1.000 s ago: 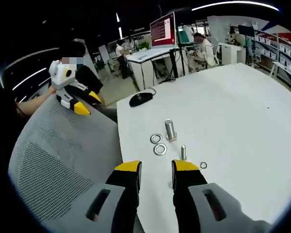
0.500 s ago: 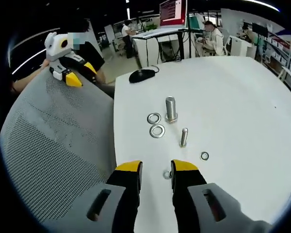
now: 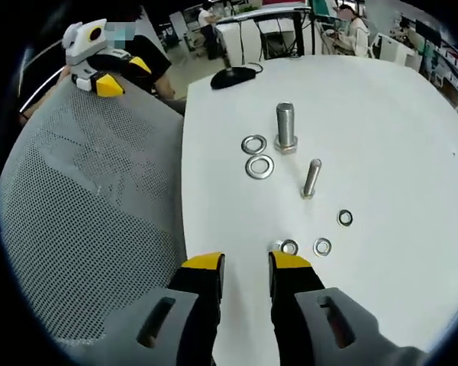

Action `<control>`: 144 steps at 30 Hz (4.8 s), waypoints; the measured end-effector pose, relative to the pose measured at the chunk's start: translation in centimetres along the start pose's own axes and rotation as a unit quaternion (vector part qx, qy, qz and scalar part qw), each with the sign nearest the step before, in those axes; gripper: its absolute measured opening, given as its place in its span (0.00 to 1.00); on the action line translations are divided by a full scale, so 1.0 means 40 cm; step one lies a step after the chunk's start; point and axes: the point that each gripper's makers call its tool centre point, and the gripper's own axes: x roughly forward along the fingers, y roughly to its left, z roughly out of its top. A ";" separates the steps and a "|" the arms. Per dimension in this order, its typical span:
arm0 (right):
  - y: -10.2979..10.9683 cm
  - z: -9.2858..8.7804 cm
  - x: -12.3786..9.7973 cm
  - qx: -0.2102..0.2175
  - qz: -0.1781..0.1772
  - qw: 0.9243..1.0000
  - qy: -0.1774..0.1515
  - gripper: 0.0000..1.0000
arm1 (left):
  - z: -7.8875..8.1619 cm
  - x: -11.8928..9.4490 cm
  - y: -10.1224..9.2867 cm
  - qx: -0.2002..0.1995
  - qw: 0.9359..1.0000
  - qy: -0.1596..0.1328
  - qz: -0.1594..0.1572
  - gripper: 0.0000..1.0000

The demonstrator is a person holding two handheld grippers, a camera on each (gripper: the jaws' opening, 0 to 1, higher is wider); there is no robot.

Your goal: Place the washer onto the threaded stud by aligning its center hole with the stud, sliding it down to the base, and recovering from edge contact or off-axis alignment until the washer reaches the visible bottom stop.

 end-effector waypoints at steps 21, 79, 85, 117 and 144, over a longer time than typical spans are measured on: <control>-0.034 -0.038 0.043 0.002 -0.018 0.999 0.050 0.29 | -0.001 0.003 -0.004 0.006 1.000 0.002 -0.002 0.31; -0.077 -0.014 0.069 -0.133 -0.077 0.980 0.125 0.14 | -0.004 0.002 -0.003 0.003 1.000 0.003 0.001 0.32; -0.075 -0.012 0.070 -0.133 -0.077 0.980 0.125 0.14 | -0.004 0.002 -0.004 0.003 1.000 0.003 0.001 0.32; -0.071 -0.009 0.071 -0.138 -0.076 0.974 0.164 0.13 | -0.003 0.002 -0.001 0.000 1.000 0.002 0.003 0.32; -0.071 0.001 0.026 -0.092 -0.069 0.982 0.149 0.13 | -0.005 0.003 0.000 -0.001 1.000 0.003 0.004 0.32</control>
